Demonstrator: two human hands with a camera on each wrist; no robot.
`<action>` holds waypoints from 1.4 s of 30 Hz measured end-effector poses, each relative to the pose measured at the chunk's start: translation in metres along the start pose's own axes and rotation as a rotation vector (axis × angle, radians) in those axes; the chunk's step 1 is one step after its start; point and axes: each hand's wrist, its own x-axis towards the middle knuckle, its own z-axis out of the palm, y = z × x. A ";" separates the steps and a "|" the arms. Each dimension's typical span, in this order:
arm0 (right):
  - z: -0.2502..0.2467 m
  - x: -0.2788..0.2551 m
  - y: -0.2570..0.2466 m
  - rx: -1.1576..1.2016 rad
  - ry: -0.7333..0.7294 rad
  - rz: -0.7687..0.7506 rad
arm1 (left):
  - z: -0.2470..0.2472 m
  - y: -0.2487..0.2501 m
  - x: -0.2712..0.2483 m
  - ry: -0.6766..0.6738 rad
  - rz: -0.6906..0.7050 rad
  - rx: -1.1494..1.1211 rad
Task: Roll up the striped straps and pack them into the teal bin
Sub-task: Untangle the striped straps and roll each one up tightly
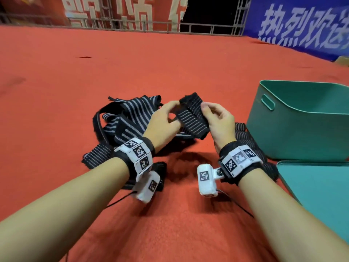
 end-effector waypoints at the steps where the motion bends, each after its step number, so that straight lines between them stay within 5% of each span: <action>1: 0.005 -0.004 0.000 -0.011 0.012 -0.020 | -0.002 0.007 -0.006 0.054 -0.099 -0.168; 4: 0.018 -0.018 0.000 -0.056 0.044 -0.067 | -0.014 0.023 -0.020 0.175 -0.384 -0.426; 6: 0.027 -0.030 -0.002 -0.100 0.043 -0.095 | -0.021 0.024 -0.031 0.182 -0.500 -0.335; 9: 0.039 -0.044 -0.004 -0.136 -0.012 -0.086 | -0.028 0.018 -0.045 0.137 -0.549 -0.131; 14: 0.047 -0.058 -0.005 -0.207 -0.031 0.016 | -0.045 0.023 -0.063 0.025 -0.567 -0.147; 19: 0.023 -0.038 -0.002 -0.062 0.287 0.225 | -0.085 0.002 -0.072 0.106 -0.578 0.072; 23: 0.009 -0.041 -0.013 -0.007 0.269 0.314 | -0.124 -0.018 -0.086 0.139 -0.693 -0.071; 27: -0.006 -0.041 -0.016 -0.104 0.159 0.566 | -0.148 -0.027 -0.107 -0.103 -0.784 0.054; 29: -0.012 -0.041 -0.012 -0.386 0.021 0.673 | -0.159 -0.031 -0.116 -0.309 -0.842 0.171; 31: -0.012 -0.045 -0.007 -0.821 -0.286 0.676 | -0.163 -0.033 -0.124 -0.526 -0.856 0.280; 33: -0.002 -0.053 -0.006 -1.132 -0.482 0.503 | -0.163 -0.034 -0.127 -0.624 -0.830 0.374; 36: 0.027 -0.070 -0.010 -1.112 -0.584 0.222 | -0.159 -0.037 -0.126 -0.590 -0.807 0.386; 39: 0.054 -0.081 -0.007 -1.083 -0.683 0.195 | -0.156 -0.036 -0.121 -0.534 -0.776 0.453; 42: 0.060 -0.080 -0.005 -1.306 -0.851 0.215 | -0.144 -0.028 -0.111 -0.391 -0.674 0.496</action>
